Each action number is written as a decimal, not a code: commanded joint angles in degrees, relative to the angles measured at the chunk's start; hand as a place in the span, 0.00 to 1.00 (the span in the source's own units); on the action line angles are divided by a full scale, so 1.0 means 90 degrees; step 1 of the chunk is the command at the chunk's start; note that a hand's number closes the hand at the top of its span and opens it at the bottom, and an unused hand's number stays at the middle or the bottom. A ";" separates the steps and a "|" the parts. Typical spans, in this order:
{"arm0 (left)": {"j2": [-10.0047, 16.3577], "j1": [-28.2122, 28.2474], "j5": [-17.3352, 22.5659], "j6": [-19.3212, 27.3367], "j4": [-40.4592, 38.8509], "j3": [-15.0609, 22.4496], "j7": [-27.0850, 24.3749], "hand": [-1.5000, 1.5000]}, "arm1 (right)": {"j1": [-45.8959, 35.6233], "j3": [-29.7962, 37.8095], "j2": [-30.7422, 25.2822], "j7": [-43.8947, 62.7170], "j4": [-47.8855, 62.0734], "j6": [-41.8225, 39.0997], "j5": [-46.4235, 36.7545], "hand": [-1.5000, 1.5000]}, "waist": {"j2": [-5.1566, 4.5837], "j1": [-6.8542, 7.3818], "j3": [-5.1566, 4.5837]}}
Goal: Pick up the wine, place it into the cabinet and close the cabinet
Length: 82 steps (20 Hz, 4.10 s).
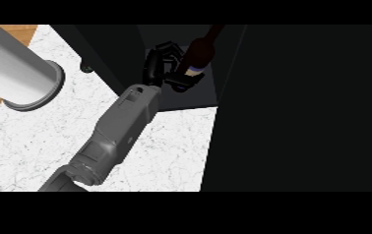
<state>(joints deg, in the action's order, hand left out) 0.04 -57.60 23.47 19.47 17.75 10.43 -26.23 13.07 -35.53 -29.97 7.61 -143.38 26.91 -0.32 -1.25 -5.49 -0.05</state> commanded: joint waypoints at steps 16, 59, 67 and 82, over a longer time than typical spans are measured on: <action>0.0340 -0.0832 -0.0209 0.0726 -0.1312 -0.0270 -0.0572 0.00 | 0.0563 -0.0221 -0.0141 -0.0196 -0.0846 -0.0408 0.0464 0.00 | -0.0105 -0.0286 -0.0001; -0.0003 -0.0905 0.0556 -0.1869 -0.0155 -0.0670 -0.0684 0.00 | 0.1491 0.0251 -0.0552 -0.0147 -0.1538 -0.0223 0.0379 0.00 | 0.0186 0.0398 -0.0001; -0.0004 0.0288 0.0953 -0.2329 0.1132 -0.0075 -0.0411 0.00 | 0.1487 0.0380 -0.0509 -0.0233 -0.1285 -0.0069 0.0388 0.00 | 0.0265 0.0661 0.0003; 0.0375 0.3479 0.1126 -0.1668 0.4713 0.1338 0.0075 0.00 | 0.1659 0.0100 -0.0626 -0.0482 -0.1360 -0.0021 0.0114 0.00 | 0.0247 0.0658 0.0007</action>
<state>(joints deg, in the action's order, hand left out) 1.17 -33.23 34.12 3.93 52.38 20.90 -26.71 23.44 -32.72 -34.34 1.05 -144.11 26.90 0.87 1.03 0.73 -0.03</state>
